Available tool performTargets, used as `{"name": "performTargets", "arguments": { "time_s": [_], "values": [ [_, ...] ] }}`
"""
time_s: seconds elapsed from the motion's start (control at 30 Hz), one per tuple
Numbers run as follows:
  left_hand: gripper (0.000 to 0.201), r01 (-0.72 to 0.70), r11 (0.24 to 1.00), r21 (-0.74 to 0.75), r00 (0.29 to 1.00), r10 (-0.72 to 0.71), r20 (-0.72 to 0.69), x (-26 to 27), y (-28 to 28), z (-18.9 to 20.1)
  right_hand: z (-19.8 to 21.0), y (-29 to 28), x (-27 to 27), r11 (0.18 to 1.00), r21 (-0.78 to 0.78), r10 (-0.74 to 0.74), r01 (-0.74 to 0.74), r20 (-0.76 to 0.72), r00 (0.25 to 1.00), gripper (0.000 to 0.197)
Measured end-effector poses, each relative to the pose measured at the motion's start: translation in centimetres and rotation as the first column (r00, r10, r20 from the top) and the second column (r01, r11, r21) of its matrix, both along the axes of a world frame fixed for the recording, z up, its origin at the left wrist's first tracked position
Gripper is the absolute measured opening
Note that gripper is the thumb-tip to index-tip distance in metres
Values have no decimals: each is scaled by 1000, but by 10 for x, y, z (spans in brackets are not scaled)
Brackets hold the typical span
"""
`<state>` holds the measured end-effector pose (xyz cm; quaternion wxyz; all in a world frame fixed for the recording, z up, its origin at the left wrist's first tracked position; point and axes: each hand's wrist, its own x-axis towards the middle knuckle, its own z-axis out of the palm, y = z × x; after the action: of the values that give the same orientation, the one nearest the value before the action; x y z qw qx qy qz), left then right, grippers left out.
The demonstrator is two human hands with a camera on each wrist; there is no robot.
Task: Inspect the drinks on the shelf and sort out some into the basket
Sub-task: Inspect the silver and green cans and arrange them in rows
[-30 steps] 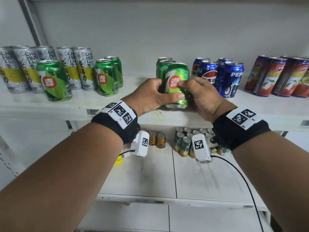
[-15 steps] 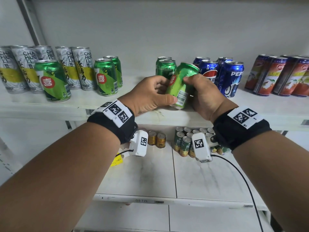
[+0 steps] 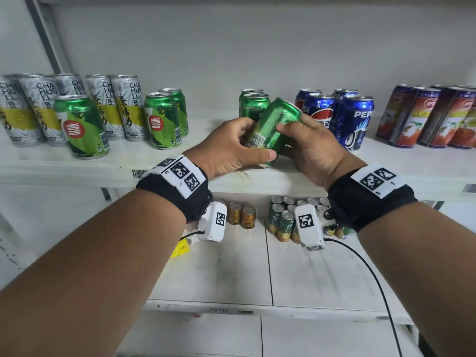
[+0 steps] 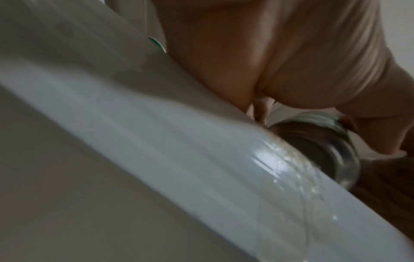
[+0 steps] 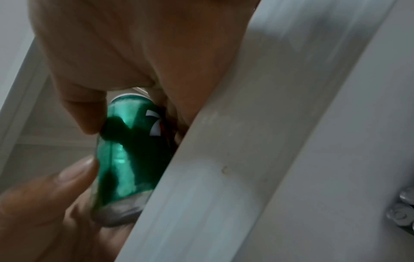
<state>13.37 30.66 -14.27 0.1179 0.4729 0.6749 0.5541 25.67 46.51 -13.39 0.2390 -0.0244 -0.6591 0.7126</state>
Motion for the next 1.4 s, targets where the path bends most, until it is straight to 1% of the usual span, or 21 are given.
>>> {"name": "performTargets", "arguments": {
  "time_s": [0.07,0.17,0.23,0.3,0.33,0.43,0.47,0.53,0.6,0.7,0.8,0.9,0.93,0.97,1.03,1.1,1.2,1.3,1.4],
  "values": [
    [83,-6,1000,-19,1000,6,6,2,2,1,-2,1,-2,1000,21,7,-6,-12,1000,47],
    [86,-67,997,-43,996,64,-61,3,2,2,-2,0,-2,999,43,2,-1,-24,1000,63],
    [80,-107,994,-18,992,105,-64,2,2,1,-3,0,-2,999,39,15,-14,-25,1000,69],
    [73,-116,993,11,992,116,-45,1,1,0,-3,1,0,999,29,39,-38,-27,999,70],
    [71,-108,994,21,994,108,-29,1,0,-1,-4,3,-1,998,33,51,-50,-36,998,69],
    [63,-66,997,47,997,64,32,0,-1,-1,-6,5,-4,997,62,52,-47,-77,996,55],
    [60,-53,997,50,998,50,49,-1,-1,-1,-6,5,-5,997,61,50,-44,-90,995,54],
    [59,-34,998,50,996,30,83,-1,0,0,-7,4,-5,997,66,56,-49,-105,993,55],
    [64,-17,999,46,994,12,108,0,0,1,-8,5,-4,994,98,61,-52,-99,993,57],
    [72,15,1000,14,995,-16,94,1,-1,1,-9,6,-3,994,103,51,-42,-87,995,55],
    [71,12,1000,29,995,-15,97,0,-2,0,-9,6,-3,995,86,51,-45,-76,996,55],
    [67,-26,997,72,993,18,116,-2,-1,-1,-7,6,-3,996,85,43,-37,-65,997,57],
    [62,-30,996,82,992,20,124,-4,-1,-2,-6,5,-3,996,87,32,-26,-62,998,55],
    [58,-27,996,89,990,15,138,-4,-1,-2,-7,6,-4,996,84,26,-20,-63,998,50],
    [58,-20,995,103,987,3,158,-5,-1,-2,-6,5,-5,998,59,22,-17,-73,997,38],
    [61,-2,995,104,987,-15,158,-4,0,-1,-6,3,-5,999,34,20,-17,-88,996,37],
    [64,46,997,64,987,-55,152,-1,2,0,-6,3,-6,999,13,31,-30,-103,994,41],
    [61,16,1000,12,996,-17,83,0,3,0,-7,5,-6,999,41,29,-25,-112,993,42],
    [64,-9,999,33,998,7,60,-2,2,-2,-9,6,-6,997,70,25,-18,-105,994,46]
  ]
}}
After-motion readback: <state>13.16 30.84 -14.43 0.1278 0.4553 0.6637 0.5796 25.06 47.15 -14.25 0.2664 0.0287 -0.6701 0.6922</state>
